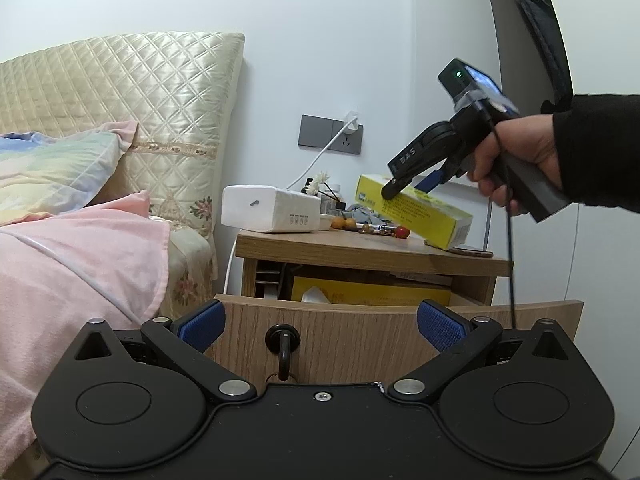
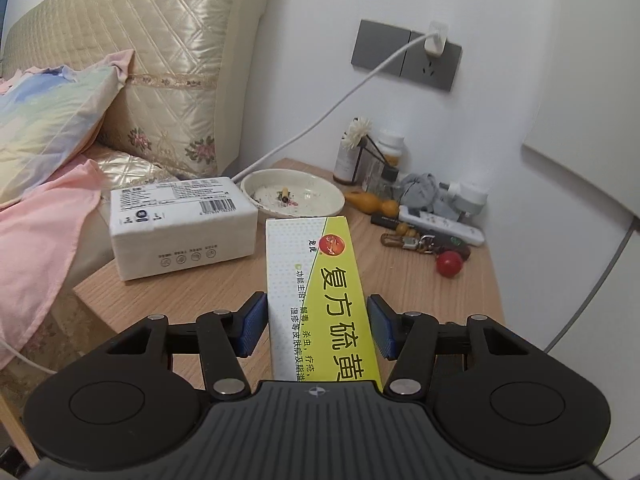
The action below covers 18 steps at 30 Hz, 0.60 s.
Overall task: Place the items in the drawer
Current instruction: 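Carry the yellow box with the right tool and lower it into the drawer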
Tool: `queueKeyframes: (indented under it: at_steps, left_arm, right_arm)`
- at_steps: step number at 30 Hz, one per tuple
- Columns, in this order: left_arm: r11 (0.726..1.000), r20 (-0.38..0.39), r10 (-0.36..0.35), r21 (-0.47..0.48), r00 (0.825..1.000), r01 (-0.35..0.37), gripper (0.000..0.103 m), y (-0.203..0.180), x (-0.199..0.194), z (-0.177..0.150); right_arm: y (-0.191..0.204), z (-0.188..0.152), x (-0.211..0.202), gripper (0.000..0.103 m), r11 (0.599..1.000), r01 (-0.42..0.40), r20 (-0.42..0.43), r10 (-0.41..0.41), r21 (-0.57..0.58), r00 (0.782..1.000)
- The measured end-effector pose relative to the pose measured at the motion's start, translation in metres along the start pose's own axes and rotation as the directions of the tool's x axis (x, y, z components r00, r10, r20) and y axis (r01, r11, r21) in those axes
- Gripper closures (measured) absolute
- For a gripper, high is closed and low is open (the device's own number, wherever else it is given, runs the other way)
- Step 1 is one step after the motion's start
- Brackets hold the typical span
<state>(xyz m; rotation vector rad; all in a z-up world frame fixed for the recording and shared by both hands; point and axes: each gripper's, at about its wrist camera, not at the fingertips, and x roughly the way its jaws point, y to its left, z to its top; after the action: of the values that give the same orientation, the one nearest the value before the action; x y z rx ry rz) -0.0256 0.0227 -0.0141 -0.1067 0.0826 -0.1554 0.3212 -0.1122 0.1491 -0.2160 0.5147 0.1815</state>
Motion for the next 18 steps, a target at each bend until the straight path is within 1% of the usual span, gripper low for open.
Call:
queueKeyframes:
  at_steps: [3,8,13,18]
  left_arm:
    - [1.000,0.006,-0.001,-0.005,1.000,0.001,0.001,0.000,-0.002,0.000]
    - [1.000,0.008,-0.004,-0.005,1.000,0.004,0.001,-0.001,-0.003,0.001]
    - [1.000,0.017,-0.013,-0.005,1.000,0.013,0.001,-0.003,-0.006,0.001]
    - [1.000,0.018,-0.011,-0.011,1.000,0.011,0.001,-0.001,-0.006,0.002]
  right_arm:
    - [0.008,-0.001,-0.014,0.045,0.999,-0.007,-0.004,0.006,-0.035,1.000]
    - [0.030,-0.007,-0.030,0.045,0.989,-0.042,-0.042,0.036,-0.142,0.998]
    - [0.053,-0.014,-0.045,0.045,0.966,-0.080,-0.083,0.061,-0.245,0.995]
    - [0.081,-0.029,-0.047,0.045,0.937,-0.118,-0.132,0.078,-0.328,0.988]
